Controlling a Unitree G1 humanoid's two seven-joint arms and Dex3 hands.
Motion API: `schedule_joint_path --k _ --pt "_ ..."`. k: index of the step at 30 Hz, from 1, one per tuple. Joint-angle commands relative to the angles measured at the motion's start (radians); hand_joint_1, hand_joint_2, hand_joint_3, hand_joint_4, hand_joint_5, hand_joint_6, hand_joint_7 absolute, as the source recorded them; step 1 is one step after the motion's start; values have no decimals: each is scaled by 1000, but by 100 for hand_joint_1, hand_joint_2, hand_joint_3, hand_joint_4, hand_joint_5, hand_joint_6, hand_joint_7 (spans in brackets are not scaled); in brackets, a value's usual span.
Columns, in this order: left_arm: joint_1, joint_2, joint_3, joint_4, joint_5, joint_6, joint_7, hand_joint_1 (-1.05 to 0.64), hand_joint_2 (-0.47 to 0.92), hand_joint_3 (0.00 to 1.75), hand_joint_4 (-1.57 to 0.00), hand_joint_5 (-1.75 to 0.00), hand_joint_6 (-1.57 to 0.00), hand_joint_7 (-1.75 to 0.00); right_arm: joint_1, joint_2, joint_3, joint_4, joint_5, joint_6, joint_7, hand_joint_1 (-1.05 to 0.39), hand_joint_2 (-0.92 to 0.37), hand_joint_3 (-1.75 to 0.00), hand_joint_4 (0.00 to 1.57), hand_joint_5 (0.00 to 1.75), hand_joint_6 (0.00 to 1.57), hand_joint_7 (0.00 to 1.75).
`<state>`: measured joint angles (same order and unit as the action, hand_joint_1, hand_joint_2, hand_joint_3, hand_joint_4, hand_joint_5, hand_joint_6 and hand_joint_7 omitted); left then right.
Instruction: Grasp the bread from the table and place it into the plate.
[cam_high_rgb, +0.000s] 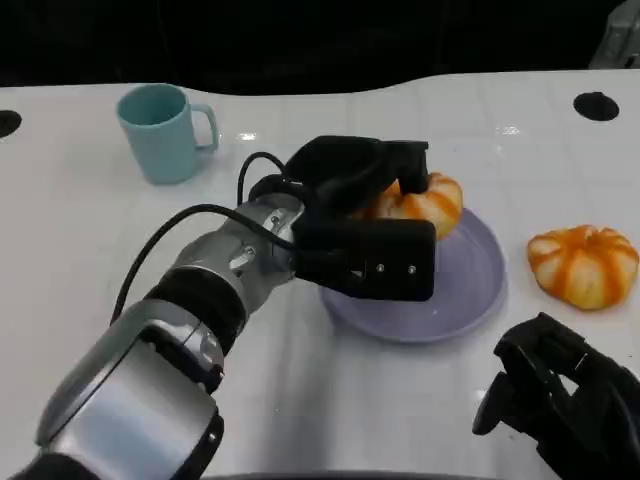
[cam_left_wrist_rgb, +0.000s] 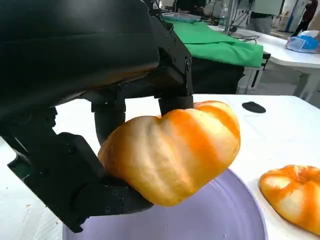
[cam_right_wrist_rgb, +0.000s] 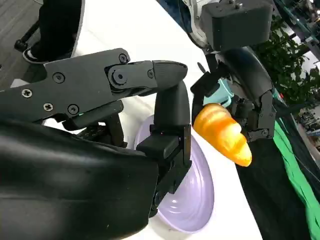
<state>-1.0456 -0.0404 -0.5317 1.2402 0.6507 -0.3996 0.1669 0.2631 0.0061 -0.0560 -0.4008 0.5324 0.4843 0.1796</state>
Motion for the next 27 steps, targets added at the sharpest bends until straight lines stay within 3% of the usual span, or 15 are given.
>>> schedule_joint_path --k 1,4,5,6,7,8,9,11,12,14,16,18,20,27 --pt "-27 -10 -14 18 13 28 -20 -21 53 102 -92 -175 -71 -173 8 -7 4 -17 -7 -6 -4 -49 -92 -28 63 175 53 160" --pt "-31 -42 -42 36 36 97 -37 -19 61 88 -89 -175 -69 -174 14 -12 13 -25 -13 -11 2 -50 -92 -30 62 175 52 160" --pt "-33 -49 -49 39 41 122 -40 -16 66 69 -80 -175 -71 -153 15 -13 14 -24 -12 -15 5 -50 -92 -31 62 175 51 160" --pt "-35 -58 -49 42 39 147 -52 -15 69 61 -77 -175 -72 -144 16 -14 15 -26 -12 -14 5 -50 -92 -31 62 175 50 160" --pt "-36 -63 -48 43 37 163 -61 -19 73 41 -74 -152 -75 -108 16 -15 16 -27 -13 -13 3 -50 -92 -31 61 175 50 160" --pt "-36 -66 -46 43 34 170 -66 -22 81 20 -75 -134 -88 -64 16 -16 16 -28 -13 -12 1 -50 -92 -31 61 175 50 160" --pt "-36 -68 -43 42 30 177 -79 -22 84 11 -75 -128 -94 -45 17 -15 16 -31 -11 -8 -2 -50 -92 -31 61 175 50 160" --pt "-36 -70 -40 40 27 184 -94 -25 90 7 -64 -136 -86 -17 18 -14 15 -34 -8 -4 -6 -50 -92 -31 61 175 50 161" --pt "-33 -65 -42 38 29 173 -100 -25 91 7 -62 -138 -85 -13 19 -14 15 -34 -7 -5 -4 -50 -92 -31 61 175 50 161" --pt "-32 -57 -52 35 38 165 -113 -35 92 16 -51 -82 -69 -3 19 -14 15 -34 -6 -6 -3 -50 -92 -31 61 175 50 161" --pt "-38 -55 -67 36 53 180 -135 -44 92 26 -44 -40 -50 -1 20 -13 15 -34 -7 -7 -5 -50 -92 -30 61 175 50 161" --pt "-39 -54 -73 35 56 186 -146 -47 92 29 -43 -28 -44 -1 21 -14 15 -35 -9 -7 -5 -50 -92 -30 61 175 50 160" --pt "-39 -53 -76 34 58 191 -154 -55 92 32 -29 -17 -29 0 20 -16 15 -35 -8 -6 -4 -50 -92 -30 61 175 50 160" --pt "-48 -57 -110 33 86 251 -186 -80 92 52 -1 -1 -3 0 17 -16 10 -31 -4 -3 -4 -50 -92 -31 61 175 50 161"
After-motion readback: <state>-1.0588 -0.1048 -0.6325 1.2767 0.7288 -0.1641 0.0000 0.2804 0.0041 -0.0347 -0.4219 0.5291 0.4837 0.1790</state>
